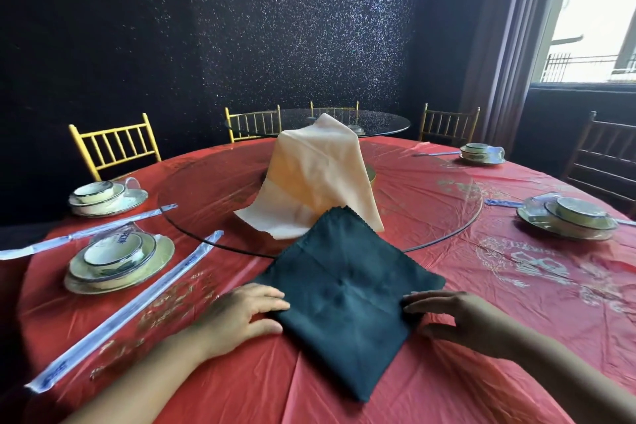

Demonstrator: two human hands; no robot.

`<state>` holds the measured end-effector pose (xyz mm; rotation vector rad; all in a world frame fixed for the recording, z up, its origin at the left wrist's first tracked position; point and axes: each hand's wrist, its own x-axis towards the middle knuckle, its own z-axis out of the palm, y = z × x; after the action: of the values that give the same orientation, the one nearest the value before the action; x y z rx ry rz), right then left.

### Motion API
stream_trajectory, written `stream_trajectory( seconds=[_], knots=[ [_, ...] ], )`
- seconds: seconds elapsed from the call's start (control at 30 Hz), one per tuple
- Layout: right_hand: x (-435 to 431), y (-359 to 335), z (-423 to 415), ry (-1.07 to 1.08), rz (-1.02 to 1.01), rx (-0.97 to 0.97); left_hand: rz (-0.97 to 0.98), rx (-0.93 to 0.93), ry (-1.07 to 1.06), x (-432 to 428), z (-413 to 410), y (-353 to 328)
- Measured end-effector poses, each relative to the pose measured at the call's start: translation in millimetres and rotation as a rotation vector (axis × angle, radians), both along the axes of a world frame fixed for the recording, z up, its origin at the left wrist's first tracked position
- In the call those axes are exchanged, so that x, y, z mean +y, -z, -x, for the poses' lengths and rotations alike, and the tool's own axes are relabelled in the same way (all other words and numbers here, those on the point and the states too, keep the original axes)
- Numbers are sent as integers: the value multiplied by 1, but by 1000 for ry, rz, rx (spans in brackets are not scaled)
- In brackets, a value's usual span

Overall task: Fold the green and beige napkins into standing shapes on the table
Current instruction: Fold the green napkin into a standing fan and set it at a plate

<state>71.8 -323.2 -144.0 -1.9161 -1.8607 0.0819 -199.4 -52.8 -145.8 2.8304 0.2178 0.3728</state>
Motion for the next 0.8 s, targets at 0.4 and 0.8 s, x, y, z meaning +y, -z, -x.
stream_trajectory(
  seconds=[0.4, 0.8],
  knots=[
    [10, -11, 10, -75, -185, -499, -302, -127, 87, -1, -8, -8],
    [-36, -4, 43, 55, -218, -148, 131, -254, -48, -50, 32, -4]
  ],
)
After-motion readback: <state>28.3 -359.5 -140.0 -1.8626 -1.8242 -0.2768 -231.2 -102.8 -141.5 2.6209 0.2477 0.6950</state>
